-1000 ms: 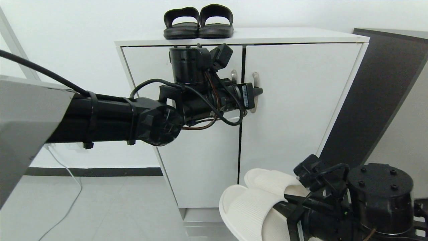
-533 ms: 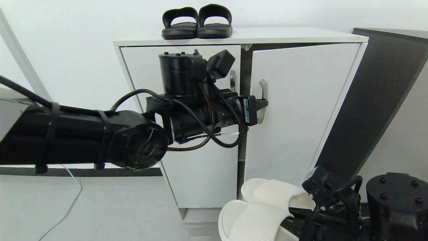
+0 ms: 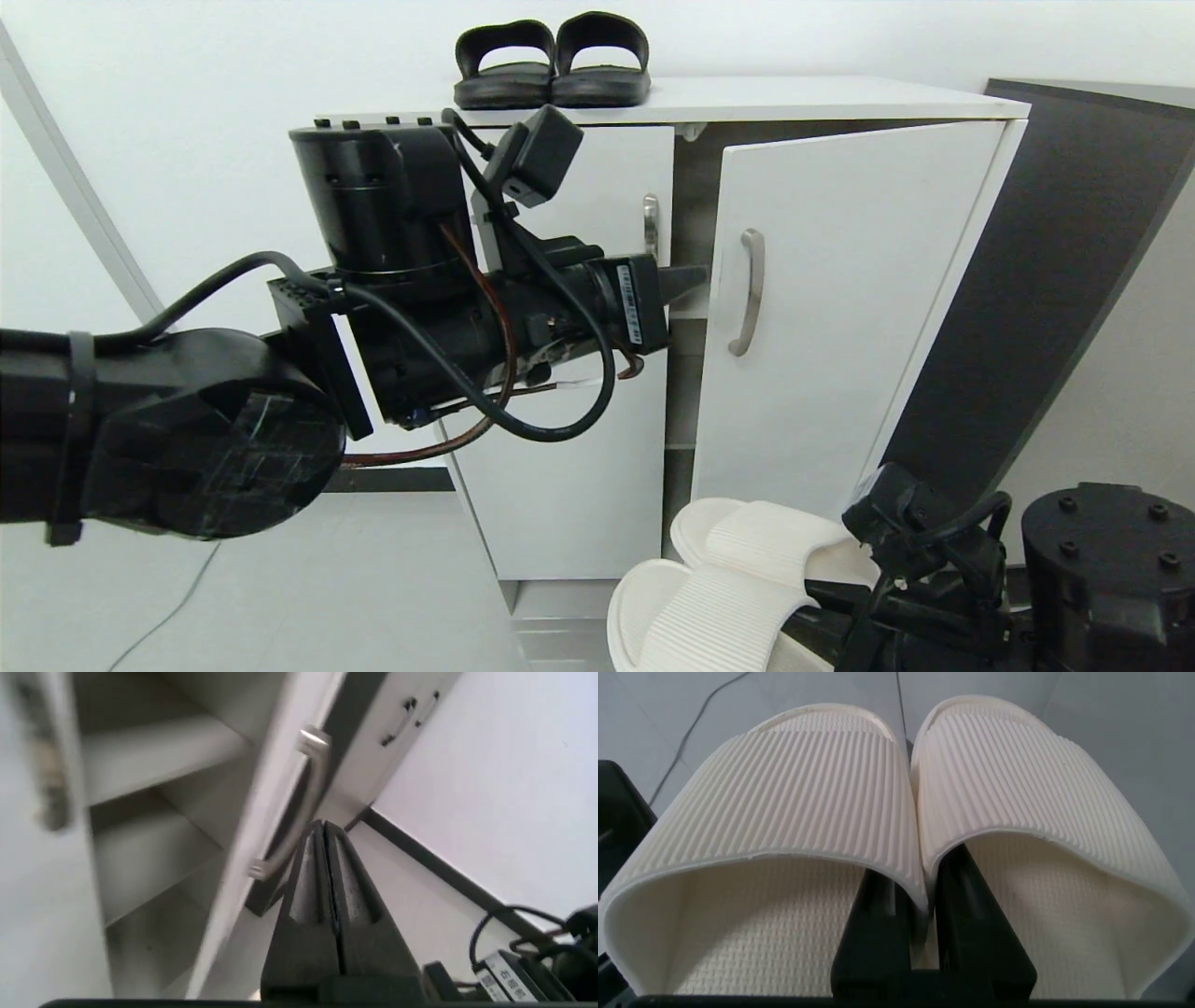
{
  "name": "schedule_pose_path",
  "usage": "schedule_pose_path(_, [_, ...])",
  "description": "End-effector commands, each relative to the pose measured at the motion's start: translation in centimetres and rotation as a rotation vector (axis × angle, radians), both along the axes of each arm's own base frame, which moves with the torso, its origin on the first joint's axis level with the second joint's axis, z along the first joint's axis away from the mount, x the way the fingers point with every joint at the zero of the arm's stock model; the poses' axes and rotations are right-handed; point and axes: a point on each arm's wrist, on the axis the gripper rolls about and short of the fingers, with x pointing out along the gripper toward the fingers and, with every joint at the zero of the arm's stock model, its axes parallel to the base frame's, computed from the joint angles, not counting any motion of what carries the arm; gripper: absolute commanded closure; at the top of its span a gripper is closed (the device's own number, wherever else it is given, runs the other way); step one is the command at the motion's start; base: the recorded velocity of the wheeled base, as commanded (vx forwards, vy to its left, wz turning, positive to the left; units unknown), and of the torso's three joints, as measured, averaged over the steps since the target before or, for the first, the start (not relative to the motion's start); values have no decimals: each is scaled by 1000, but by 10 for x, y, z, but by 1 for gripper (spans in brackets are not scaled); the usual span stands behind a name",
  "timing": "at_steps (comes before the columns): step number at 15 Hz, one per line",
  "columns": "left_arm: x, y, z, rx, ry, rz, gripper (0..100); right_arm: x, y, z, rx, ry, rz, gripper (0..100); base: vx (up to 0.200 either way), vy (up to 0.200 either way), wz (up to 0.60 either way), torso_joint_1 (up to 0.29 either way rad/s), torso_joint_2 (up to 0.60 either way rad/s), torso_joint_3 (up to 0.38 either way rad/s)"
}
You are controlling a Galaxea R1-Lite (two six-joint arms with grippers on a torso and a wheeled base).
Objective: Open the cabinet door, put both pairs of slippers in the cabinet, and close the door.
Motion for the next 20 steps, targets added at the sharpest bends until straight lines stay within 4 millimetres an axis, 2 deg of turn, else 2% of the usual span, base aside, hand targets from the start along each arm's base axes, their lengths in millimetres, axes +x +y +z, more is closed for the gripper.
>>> schedule_pose_path(1, [2,6,6,-29,7,16,100,0,0,0,-1,1,1,100,0,0,0,0,0,0])
schedule_pose_path(3, [10,7,6,-32,8,32,100,0,1,0,-1,1,3,100,0,0,0,0,0,0])
schedule_pose_path(5, [30,2,6,-38,2,55,100,-2,2,-1,-3,2,10,100,0,0,0,0,0,0])
schedule_pose_path(9, [62,-20,-3,-46,2,62,100,-4,2,-1,-5,3,17,100,0,0,0,0,0,0])
schedule_pose_path(12, [71,-27,-6,-48,2,64,100,-3,3,-2,-8,5,18,100,0,0,0,0,0,0])
schedule_pose_path(14, [71,-27,-5,-50,0,64,100,-6,4,-4,-14,10,30,100,0,0,0,0,0,0])
schedule_pose_path(17, [65,-27,-6,-46,7,59,100,-7,6,-7,-26,19,38,100,-200,0,0,4,4,1])
schedule_pose_path(18, [58,-27,-3,-48,5,48,100,-7,6,-8,-30,21,39,100,-200,0,0,2,2,-2])
schedule_pose_path(20, [32,-38,-3,-36,10,-18,100,-9,7,-9,-33,23,52,100,-200,0,0,7,0,2])
